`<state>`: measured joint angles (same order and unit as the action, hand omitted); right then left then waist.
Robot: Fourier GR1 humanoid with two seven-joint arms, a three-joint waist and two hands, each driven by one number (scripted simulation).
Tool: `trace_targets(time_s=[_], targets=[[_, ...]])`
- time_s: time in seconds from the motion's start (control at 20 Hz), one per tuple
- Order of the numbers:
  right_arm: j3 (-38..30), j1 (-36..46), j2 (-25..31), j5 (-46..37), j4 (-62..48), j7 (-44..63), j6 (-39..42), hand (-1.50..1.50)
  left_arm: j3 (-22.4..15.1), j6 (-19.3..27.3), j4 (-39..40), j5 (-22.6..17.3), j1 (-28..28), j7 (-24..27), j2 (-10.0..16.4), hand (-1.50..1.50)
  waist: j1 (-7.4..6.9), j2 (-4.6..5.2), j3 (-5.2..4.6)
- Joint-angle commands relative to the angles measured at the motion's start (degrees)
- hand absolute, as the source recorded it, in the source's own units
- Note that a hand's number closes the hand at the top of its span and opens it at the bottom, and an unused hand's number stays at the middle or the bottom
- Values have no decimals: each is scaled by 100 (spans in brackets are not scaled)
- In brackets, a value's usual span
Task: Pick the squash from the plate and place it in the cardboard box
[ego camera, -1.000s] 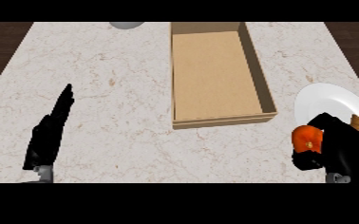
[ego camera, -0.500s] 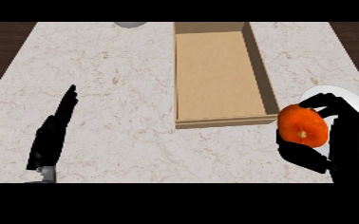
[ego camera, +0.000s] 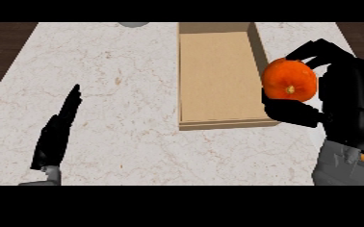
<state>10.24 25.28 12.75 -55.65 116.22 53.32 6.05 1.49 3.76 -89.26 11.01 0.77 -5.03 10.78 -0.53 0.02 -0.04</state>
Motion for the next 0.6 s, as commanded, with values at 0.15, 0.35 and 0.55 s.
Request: trace_targets(time_s=[0.15, 0.35, 0.55], targets=[[-321, 1676, -478, -85, -2025, 41, -22, 150, -28, 44, 218, 112, -44, 231, -120, 0, -44, 18, 0], [-665, 2335, -604, -20, -3413, -369, -448, 150, 134, -111, 351, 5, -52, 320, 20, 0, -71, 34, 0], [-847, 2498, -746, -21, -4507, -697, -884, 150, -79, -81, -386, 62, -122, -468, -122, 0, -96, 31, 6]])
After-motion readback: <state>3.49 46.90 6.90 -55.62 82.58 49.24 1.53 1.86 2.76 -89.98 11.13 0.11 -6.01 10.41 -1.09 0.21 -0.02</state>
